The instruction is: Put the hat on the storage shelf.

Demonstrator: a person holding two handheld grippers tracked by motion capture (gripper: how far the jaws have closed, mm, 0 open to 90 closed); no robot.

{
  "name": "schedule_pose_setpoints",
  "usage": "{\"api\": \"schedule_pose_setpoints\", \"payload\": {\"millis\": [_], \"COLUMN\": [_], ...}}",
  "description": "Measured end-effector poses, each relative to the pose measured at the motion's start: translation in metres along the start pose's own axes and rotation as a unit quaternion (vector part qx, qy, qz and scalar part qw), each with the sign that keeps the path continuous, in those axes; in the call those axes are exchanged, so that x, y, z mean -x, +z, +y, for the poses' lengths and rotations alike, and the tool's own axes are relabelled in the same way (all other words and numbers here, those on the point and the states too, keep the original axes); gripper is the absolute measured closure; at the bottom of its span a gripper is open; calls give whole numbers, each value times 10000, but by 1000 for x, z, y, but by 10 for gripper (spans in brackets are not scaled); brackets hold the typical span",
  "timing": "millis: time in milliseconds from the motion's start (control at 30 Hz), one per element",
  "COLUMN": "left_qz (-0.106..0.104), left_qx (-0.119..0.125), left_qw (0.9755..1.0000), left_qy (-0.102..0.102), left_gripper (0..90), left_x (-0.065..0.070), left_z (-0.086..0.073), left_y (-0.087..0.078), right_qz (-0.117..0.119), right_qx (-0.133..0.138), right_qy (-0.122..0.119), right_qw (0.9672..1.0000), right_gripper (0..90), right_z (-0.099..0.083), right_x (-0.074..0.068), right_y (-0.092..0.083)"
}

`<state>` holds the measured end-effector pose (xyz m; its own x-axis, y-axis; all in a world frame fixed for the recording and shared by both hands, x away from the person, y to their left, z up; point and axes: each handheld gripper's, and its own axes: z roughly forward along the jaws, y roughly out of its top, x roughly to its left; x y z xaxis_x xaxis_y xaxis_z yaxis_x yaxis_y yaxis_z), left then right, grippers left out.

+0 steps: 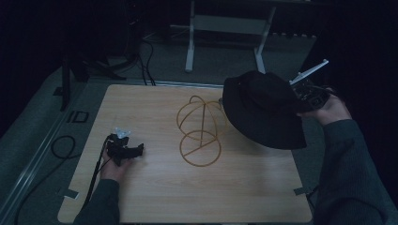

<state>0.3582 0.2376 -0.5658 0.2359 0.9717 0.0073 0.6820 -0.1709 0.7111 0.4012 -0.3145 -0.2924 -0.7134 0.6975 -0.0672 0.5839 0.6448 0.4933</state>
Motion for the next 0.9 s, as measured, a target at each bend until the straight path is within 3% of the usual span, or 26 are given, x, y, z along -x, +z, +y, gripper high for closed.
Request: {"api": "schedule_pose_setpoints", "payload": {"millis": [900], "left_qz": [1], "left_qx": [-8], "left_qw": [10000], "left_qy": [9], "left_gripper": [149], "left_x": [0], "left_z": [0], "left_y": [0], "right_qz": [259], "right_qx": [283], "right_qy": [-324], "right_qw": [9987], "right_gripper": [871], "right_z": [0], "right_x": [-4], "right_y": [-25]}}
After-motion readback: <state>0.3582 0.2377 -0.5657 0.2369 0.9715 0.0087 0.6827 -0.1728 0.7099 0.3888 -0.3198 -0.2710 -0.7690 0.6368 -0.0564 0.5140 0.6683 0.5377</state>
